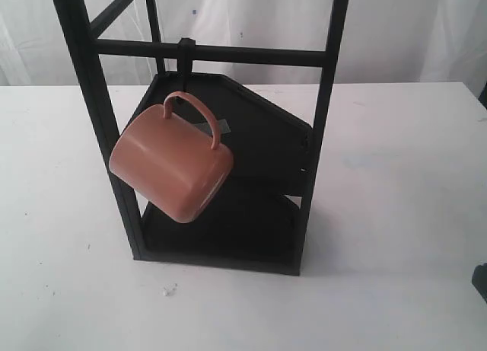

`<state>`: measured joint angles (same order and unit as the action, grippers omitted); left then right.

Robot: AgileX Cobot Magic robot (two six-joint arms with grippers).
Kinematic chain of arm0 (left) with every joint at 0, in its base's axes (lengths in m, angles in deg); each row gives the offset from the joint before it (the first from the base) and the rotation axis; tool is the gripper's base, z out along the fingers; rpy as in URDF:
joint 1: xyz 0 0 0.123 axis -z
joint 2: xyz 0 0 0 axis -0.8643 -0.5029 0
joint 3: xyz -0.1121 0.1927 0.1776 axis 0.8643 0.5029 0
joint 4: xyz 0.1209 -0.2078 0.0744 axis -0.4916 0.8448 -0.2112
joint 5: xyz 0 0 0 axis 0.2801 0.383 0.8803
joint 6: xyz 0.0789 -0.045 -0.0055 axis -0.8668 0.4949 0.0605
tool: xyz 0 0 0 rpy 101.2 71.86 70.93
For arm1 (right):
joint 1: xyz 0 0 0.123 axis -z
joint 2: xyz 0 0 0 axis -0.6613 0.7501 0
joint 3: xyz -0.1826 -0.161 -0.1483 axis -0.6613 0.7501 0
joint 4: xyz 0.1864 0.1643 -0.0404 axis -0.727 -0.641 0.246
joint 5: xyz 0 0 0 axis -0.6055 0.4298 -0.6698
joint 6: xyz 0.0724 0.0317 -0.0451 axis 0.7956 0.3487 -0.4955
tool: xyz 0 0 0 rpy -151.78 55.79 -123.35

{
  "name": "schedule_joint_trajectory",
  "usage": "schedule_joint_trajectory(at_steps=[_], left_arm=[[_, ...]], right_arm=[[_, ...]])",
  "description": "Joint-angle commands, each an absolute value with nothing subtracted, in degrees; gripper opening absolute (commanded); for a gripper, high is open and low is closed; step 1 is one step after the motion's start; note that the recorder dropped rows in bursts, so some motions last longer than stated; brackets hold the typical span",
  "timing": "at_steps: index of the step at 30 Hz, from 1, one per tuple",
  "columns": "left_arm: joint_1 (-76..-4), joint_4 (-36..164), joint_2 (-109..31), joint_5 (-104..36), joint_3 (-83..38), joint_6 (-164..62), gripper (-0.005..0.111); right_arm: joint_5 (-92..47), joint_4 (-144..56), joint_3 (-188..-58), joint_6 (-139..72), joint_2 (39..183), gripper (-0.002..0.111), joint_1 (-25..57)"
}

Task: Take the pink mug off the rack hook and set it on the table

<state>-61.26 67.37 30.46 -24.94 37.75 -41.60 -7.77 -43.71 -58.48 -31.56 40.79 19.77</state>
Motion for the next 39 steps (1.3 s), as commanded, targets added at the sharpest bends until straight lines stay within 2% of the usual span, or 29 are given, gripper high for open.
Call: schedule_joint_trajectory(at_steps=[1, 6, 13, 24, 31, 39], left_arm=[[-61.4, 72.0, 30.7, -27.5, 37.9, -36.9, 0.0], [-61.4, 81.0, 30.7, -33.7, 37.9, -25.3, 0.0], [-61.4, 80.9, 30.7, -35.9, 37.9, -21.7, 0.0], [-61.1, 80.2, 30.7, -35.5, 37.1, 1.8, 0.0], [-54.1, 78.5, 30.7, -23.5, 23.8, -10.2, 0.0], [-45.6, 91.6, 28.5, 0.2, 10.6, -46.9, 0.0]], right_arm=[[-8.3, -43.7, -58.4, -31.4, 40.6, 0.0, 20.3], [-8.3, -43.7, -58.4, -31.4, 40.6, 0.0, 20.3], [-8.3, -43.7, -58.4, -31.4, 40.6, 0.0, 20.3], [-8.3, -43.7, -58.4, -31.4, 40.6, 0.0, 20.3], [-8.3, -43.7, -58.4, -31.4, 40.6, 0.0, 20.3], [-8.3, -43.7, -58.4, -31.4, 40.6, 0.0, 20.3]])
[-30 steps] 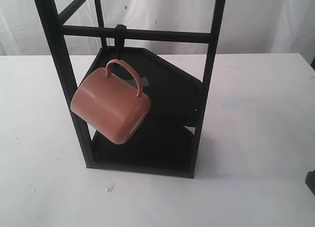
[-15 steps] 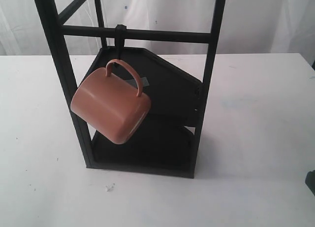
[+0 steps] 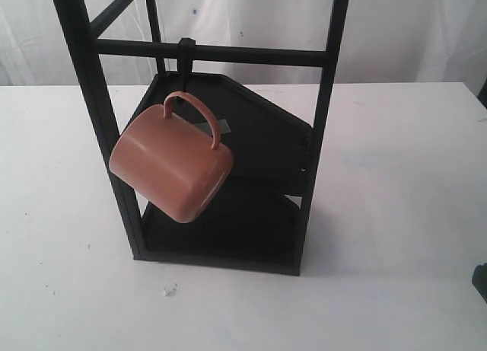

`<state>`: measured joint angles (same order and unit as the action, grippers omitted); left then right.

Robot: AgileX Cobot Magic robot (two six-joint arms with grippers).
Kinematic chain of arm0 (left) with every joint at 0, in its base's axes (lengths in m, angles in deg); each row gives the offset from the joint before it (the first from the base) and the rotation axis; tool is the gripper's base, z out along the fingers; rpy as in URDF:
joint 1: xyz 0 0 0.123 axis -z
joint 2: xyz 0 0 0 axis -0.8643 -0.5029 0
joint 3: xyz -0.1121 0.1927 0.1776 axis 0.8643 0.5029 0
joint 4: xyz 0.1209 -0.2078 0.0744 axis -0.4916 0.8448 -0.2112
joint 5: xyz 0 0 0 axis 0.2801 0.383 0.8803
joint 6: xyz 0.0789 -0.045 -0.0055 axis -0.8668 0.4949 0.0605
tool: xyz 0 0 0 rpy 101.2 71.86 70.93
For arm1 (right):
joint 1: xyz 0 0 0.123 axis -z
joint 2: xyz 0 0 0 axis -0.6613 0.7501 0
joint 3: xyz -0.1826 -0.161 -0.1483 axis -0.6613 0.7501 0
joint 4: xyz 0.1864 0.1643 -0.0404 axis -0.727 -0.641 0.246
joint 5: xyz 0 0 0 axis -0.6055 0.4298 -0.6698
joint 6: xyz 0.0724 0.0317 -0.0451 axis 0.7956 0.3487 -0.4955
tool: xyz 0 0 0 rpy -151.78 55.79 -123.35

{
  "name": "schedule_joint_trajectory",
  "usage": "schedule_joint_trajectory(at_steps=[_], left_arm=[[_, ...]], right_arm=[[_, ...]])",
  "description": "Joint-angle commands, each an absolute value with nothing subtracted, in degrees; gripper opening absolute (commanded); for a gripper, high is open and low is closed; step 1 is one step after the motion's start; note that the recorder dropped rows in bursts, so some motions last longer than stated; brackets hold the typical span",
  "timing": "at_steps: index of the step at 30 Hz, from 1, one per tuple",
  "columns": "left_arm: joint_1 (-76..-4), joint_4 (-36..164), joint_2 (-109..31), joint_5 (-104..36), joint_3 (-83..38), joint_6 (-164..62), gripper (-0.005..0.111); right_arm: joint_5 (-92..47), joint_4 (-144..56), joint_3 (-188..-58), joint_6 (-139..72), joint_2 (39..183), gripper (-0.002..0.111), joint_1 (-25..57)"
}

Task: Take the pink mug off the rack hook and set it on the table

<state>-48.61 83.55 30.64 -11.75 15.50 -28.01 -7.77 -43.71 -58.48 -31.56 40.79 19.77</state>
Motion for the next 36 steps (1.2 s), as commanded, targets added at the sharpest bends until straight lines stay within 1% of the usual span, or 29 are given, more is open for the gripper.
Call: schedule_joint_trajectory(at_steps=[1, 3, 7, 10, 12, 14, 15, 19, 20, 21, 26, 32, 36], left_arm=[[-45.2, 94.2, 27.6, 2.3, 9.6, -50.9, 0.0], [-44.7, 98.5, 25.1, 6.7, 8.1, -59.4, 0.0], [-44.6, 104.8, 18.7, 10.3, 7.2, -70.2, 0.0], [-44.6, 108.0, 13.3, 9.2, 7.2, -78.5, 0.0], [-44.6, 108.4, 9.7, 6.8, 7.2, -80.1, 0.005], [-44.6, 108.5, 6.6, 3.5, 7.2, -82.4, 0.016], [-44.6, 108.9, 5.1, 1.5, 7.2, -84.5, 0.025], [-44.6, 113.5, 0.2, -6.6, 7.2, -91.6, 0.068], [-44.6, 114.7, -0.6, -7.6, 7.2, -93.3, 0.073], [-44.6, 116.3, -1.6, -8.6, 7.2, -95.3, 0.076], [-44.6, 124.7, -6.6, -6.9, 7.0, -109.1, 0.068], [-44.6, 137.4, -11.5, -6.6, 7.0, -126.3, 0.068], [-44.6, 139.0, -13.6, -9.4, 7.0, -129.1, 0.068]], right_arm=[[-8.3, -43.7, -58.4, -31.4, 40.6, 0.0, 20.3], [-8.3, -43.7, -58.4, -31.4, 40.6, 0.0, 20.3], [-8.3, -43.7, -58.4, -31.4, 40.6, 0.0, 20.3], [-8.3, -43.7, -58.4, -31.4, 40.6, 0.0, 20.3], [-8.3, -43.7, -58.4, -31.4, 40.6, 0.0, 20.3], [-8.3, -43.7, -58.4, -31.4, 40.6, 0.0, 20.3], [-8.3, -43.7, -58.4, -31.4, 40.6, 0.0, 20.3], [-8.3, -43.7, -58.4, -31.4, 40.6, 0.0, 20.3], [-8.3, -43.7, -58.4, -31.4, 40.6, 0.0, 20.3], [-8.3, -43.7, -58.4, -31.4, 40.6, 0.0, 20.3], [-8.3, -43.7, -58.4, -31.4, 40.6, 0.0, 20.3], [-8.3, -43.7, -58.4, -31.4, 40.6, 0.0, 20.3], [-8.3, -43.7, -58.4, -31.4, 40.6, 0.0, 20.3]])
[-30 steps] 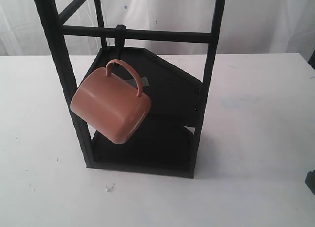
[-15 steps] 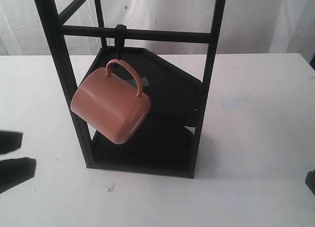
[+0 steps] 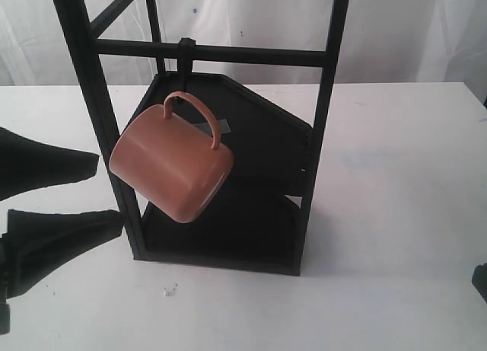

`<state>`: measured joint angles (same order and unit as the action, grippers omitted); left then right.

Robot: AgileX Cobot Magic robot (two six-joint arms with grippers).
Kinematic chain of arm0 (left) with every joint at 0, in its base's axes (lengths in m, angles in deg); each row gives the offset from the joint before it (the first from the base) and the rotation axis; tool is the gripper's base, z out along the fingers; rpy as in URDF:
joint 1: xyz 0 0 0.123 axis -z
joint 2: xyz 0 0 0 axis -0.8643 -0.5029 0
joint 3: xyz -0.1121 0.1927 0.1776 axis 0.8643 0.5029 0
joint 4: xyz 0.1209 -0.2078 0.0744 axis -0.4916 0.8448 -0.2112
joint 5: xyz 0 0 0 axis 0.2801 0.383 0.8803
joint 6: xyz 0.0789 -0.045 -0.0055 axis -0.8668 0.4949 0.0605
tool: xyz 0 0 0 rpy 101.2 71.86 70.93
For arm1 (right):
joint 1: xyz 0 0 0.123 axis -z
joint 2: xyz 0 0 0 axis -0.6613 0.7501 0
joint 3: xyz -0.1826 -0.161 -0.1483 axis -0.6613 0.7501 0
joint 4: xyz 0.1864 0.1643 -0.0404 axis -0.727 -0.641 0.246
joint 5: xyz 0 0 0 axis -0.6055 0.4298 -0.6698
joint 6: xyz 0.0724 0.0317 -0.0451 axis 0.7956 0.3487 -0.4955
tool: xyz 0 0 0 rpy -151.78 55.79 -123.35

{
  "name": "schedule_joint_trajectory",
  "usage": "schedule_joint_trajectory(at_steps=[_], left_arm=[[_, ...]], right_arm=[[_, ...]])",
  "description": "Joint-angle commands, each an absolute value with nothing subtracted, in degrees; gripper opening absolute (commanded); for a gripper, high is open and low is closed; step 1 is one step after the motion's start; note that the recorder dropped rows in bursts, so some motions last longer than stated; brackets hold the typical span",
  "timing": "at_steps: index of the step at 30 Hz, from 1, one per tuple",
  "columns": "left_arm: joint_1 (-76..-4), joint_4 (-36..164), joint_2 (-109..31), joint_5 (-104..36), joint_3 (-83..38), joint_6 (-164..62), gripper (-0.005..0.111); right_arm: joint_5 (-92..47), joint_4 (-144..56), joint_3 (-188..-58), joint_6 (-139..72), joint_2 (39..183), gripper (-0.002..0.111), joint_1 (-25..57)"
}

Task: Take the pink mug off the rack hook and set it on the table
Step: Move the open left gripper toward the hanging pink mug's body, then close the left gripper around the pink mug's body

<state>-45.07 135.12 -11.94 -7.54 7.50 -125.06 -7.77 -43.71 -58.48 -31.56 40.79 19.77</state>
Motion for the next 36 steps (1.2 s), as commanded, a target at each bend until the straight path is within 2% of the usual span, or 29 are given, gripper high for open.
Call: schedule_joint_trajectory(at_steps=[1, 19, 27, 36], left_arm=[[-44.6, 139.0, -14.0, -10.3, 7.0, -129.4, 0.068], [-44.6, 139.0, -23.8, -13.6, 3.2, -129.8, 0.068], [-44.6, 143.6, -24.8, -5.5, 3.2, -129.9, 0.068], [-44.6, 146.6, -24.8, -3.8, 3.2, -129.9, 0.068]], right_arm=[[-8.3, -43.7, -58.4, -31.4, 40.6, 0.0, 20.3], [-8.3, -43.7, -58.4, -31.4, 40.6, 0.0, 20.3], [-8.3, -43.7, -58.4, -31.4, 40.6, 0.0, 20.3], [-8.3, -43.7, -58.4, -31.4, 40.6, 0.0, 20.3]])
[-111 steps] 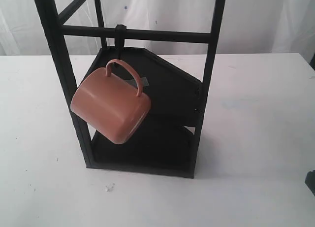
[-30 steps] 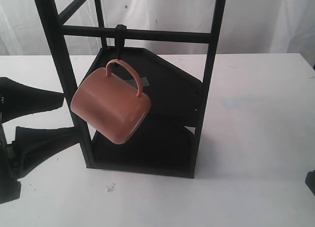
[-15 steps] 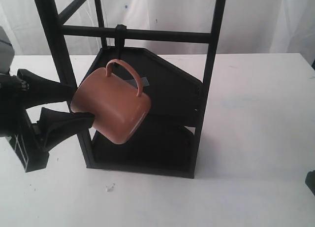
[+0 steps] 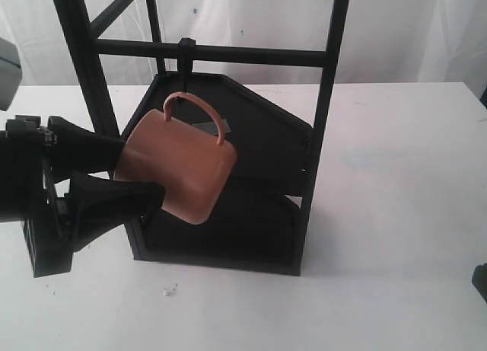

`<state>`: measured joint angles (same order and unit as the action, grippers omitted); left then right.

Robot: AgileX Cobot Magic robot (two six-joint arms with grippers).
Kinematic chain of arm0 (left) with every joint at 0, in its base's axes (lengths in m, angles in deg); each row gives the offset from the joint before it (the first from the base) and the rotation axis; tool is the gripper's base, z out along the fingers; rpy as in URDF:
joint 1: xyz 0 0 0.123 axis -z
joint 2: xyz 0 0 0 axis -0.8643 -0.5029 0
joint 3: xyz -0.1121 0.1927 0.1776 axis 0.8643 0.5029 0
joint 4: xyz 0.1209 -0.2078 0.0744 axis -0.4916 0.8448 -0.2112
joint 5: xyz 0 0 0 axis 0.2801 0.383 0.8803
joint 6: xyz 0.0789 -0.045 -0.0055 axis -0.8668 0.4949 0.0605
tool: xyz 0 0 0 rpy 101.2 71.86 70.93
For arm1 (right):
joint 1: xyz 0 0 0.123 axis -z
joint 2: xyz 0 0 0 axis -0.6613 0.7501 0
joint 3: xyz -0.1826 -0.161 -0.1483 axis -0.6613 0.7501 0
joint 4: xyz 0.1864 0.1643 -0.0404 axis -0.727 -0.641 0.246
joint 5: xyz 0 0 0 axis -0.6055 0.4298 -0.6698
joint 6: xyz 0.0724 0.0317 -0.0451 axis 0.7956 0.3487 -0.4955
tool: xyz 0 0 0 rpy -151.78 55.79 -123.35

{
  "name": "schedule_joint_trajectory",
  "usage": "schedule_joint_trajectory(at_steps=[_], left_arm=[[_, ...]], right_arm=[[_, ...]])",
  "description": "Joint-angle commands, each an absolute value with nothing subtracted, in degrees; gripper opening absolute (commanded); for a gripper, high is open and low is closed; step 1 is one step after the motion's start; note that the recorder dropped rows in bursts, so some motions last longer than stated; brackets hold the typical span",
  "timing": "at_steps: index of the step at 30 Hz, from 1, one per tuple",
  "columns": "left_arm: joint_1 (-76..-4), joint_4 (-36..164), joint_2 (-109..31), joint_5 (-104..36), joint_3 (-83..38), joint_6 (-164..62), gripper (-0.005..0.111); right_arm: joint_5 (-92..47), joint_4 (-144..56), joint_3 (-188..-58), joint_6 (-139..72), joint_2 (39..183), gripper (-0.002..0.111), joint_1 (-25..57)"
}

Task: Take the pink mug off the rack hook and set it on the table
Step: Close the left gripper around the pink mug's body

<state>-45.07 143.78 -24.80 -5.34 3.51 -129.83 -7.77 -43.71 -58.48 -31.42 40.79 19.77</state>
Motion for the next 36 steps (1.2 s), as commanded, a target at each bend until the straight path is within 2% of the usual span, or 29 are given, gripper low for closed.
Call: schedule_joint_trajectory(at_steps=[1, 15, 36], left_arm=[[-44.6, 146.7, -24.8, -3.8, 3.2, -130.0, 0.068], [-44.6, 154.2, -29.1, -2.2, 3.2, -138.7, 0.068], [-44.2, 154.2, -30.0, 2.6, 3.2, -137.2, 0.068]], right_arm=[[-8.3, -43.7, -58.4, -31.4, 40.6, 0.0, 20.3], [-8.3, -43.7, -58.4, -30.4, 40.6, 0.0, 20.3], [-8.3, -43.7, -58.4, -30.2, 40.6, 0.0, 20.3]])
